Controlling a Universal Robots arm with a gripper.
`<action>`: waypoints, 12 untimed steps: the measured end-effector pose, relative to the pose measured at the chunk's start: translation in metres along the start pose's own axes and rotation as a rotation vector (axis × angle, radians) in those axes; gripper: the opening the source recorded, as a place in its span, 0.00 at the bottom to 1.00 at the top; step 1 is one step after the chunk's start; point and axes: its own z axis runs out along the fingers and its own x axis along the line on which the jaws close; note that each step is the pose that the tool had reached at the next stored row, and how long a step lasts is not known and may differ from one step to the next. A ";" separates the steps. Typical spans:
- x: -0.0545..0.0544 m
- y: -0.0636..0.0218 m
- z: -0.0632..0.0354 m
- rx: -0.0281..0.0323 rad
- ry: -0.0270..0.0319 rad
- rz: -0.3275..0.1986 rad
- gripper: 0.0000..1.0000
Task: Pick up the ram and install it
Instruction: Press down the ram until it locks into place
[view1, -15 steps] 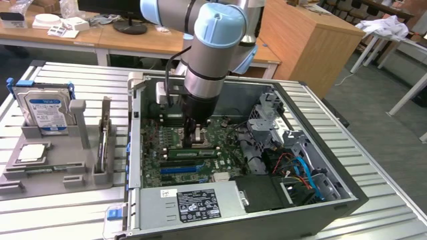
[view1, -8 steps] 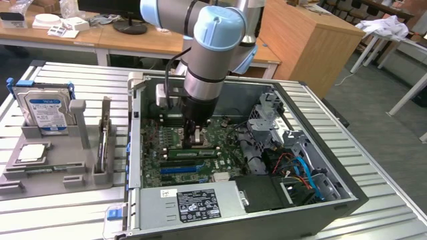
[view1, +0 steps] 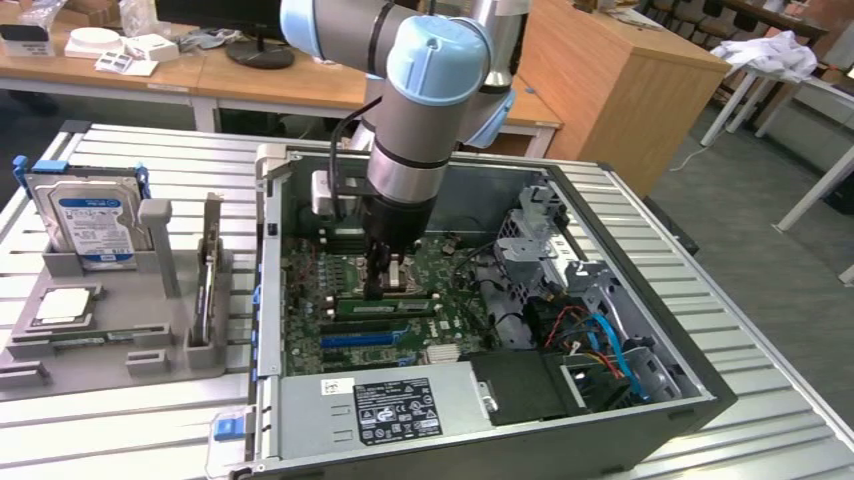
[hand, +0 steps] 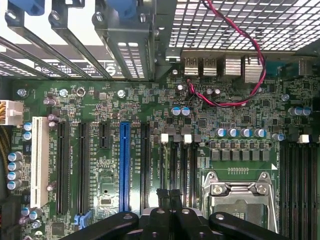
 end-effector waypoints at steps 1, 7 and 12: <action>0.000 0.0000 0.0001 0.0001 -0.0001 0.000 0.10; 0.000 -0.0001 0.0017 0.0002 -0.0004 0.000 0.10; 0.000 -0.0001 0.0025 0.0000 0.0000 0.000 0.10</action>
